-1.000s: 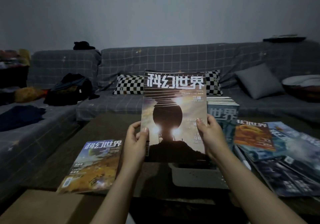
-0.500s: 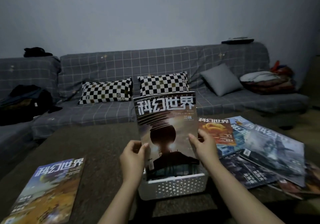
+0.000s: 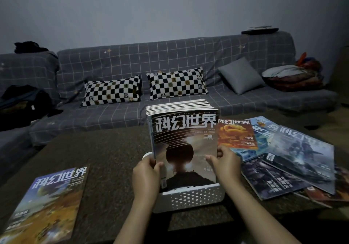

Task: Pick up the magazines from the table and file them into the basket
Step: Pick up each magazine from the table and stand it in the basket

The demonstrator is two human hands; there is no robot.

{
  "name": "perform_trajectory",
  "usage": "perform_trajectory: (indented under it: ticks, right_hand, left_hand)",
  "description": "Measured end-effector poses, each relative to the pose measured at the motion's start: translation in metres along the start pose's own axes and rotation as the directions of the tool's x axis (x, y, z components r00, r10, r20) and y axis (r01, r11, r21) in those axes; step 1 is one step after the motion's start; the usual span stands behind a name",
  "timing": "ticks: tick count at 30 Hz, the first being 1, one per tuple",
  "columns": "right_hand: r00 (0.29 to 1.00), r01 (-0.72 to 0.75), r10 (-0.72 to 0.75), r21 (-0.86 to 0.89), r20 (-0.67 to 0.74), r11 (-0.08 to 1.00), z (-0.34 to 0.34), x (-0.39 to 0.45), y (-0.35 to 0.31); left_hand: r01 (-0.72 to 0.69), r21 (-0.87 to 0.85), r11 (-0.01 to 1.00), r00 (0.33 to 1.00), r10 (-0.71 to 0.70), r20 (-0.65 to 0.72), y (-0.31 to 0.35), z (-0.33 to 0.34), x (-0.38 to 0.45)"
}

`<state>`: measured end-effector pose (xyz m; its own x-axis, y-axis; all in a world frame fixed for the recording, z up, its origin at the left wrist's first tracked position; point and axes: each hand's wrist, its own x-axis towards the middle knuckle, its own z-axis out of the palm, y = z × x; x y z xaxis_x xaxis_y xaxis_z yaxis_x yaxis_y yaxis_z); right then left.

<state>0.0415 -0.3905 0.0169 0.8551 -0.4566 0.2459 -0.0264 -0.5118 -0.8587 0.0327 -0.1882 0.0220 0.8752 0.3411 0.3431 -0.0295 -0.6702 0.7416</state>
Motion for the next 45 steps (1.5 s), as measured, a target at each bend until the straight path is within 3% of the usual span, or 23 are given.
perform_trajectory:
  ticks: [10, 18, 26, 35, 38, 40, 43, 45]
  right_hand:
    - [0.998, 0.053, -0.051, -0.114, 0.022, 0.992, 0.002, 0.001, 0.0]
    - [0.993, 0.021, 0.002, -0.185, 0.12, 0.982, 0.008, 0.006, -0.003]
    - [0.995, 0.029, -0.01, -0.199, 0.098, 0.979, 0.007, 0.008, -0.003]
    - [0.994, 0.02, -0.01, -0.086, 0.109, 0.996, 0.007, 0.002, -0.005]
    - [0.999, -0.034, 0.029, 0.109, 0.04, 0.993, 0.002, -0.007, -0.008]
    - [0.998, -0.041, 0.044, 0.092, -0.036, 0.995, 0.001, -0.017, -0.012]
    - [0.995, 0.007, 0.004, 0.112, -0.101, 0.994, 0.002, -0.038, -0.027]
    - [0.998, 0.062, -0.055, 0.221, -0.04, 0.973, 0.008, -0.055, -0.042]
  left_hand:
    - [-0.032, 0.001, 1.0, 0.999, 0.032, -0.006, -0.001, 0.003, -0.001]
    - [0.017, -0.176, 0.984, 0.986, 0.012, 0.166, -0.001, 0.006, 0.009]
    - [0.077, -0.257, 0.963, 0.991, -0.046, 0.125, 0.0, 0.007, 0.011]
    - [0.117, -0.25, 0.961, 0.978, -0.067, 0.199, 0.008, 0.006, 0.007]
    - [0.137, -0.267, 0.954, 0.975, -0.082, 0.206, 0.01, 0.0, 0.004]
    - [0.138, -0.293, 0.946, 0.979, -0.085, 0.185, 0.01, -0.006, 0.002]
    - [0.137, -0.336, 0.932, 0.986, -0.095, 0.137, 0.008, -0.023, -0.003]
    - [0.148, -0.409, 0.901, 0.986, -0.103, 0.13, 0.002, -0.038, -0.005]
